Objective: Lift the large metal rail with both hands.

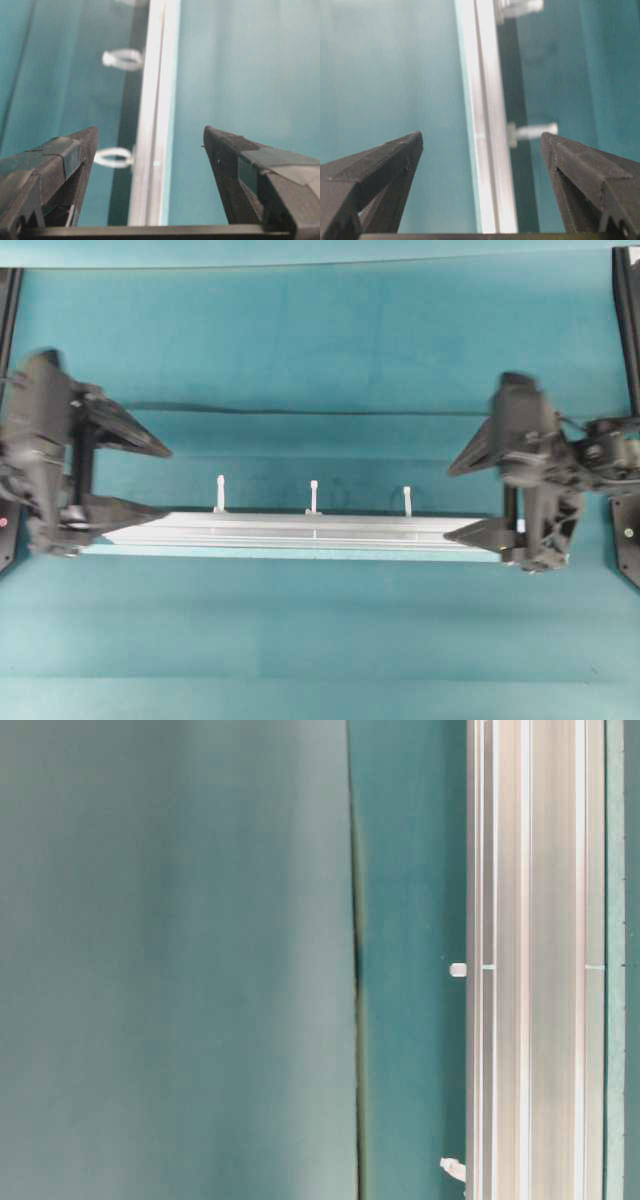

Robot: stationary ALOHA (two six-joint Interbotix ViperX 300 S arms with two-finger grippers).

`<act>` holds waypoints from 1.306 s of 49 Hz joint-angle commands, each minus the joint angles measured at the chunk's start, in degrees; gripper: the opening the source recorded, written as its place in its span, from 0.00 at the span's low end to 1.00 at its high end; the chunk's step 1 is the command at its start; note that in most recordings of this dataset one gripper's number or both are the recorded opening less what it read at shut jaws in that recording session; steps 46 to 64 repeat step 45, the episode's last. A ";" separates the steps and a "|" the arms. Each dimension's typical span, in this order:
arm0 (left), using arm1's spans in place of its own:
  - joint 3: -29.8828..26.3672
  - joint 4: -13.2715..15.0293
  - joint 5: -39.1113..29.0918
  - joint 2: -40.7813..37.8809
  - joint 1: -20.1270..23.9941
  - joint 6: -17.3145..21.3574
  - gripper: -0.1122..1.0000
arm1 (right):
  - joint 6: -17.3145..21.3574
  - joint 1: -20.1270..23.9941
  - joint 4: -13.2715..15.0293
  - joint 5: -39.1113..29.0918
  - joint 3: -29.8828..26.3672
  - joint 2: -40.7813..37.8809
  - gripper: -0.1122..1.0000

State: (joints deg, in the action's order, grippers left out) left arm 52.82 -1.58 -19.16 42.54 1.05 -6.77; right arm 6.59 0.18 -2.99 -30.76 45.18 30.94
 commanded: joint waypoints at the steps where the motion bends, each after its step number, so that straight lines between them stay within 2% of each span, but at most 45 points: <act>1: -0.53 0.00 0.18 1.41 0.09 -0.09 0.90 | 0.35 -0.09 0.18 2.99 0.44 2.29 0.95; 18: -0.35 -0.09 0.62 5.89 0.09 -0.26 0.90 | 0.53 -0.09 0.18 14.68 5.19 14.41 0.95; 25: -0.44 0.00 1.05 8.53 0.09 -0.26 0.90 | 0.53 -0.62 0.18 15.29 6.68 21.09 0.94; 39: -0.70 -0.09 2.99 16.79 0.26 -0.18 0.90 | 0.44 -5.01 0.18 16.08 9.32 31.55 0.94; 45: -0.70 0.00 2.99 20.04 1.05 -0.18 0.90 | 0.44 -6.24 0.18 16.00 10.11 34.01 0.94; 64: -0.70 0.00 2.99 20.04 1.05 -0.18 0.90 | 0.44 -6.24 0.18 16.00 10.11 34.01 0.94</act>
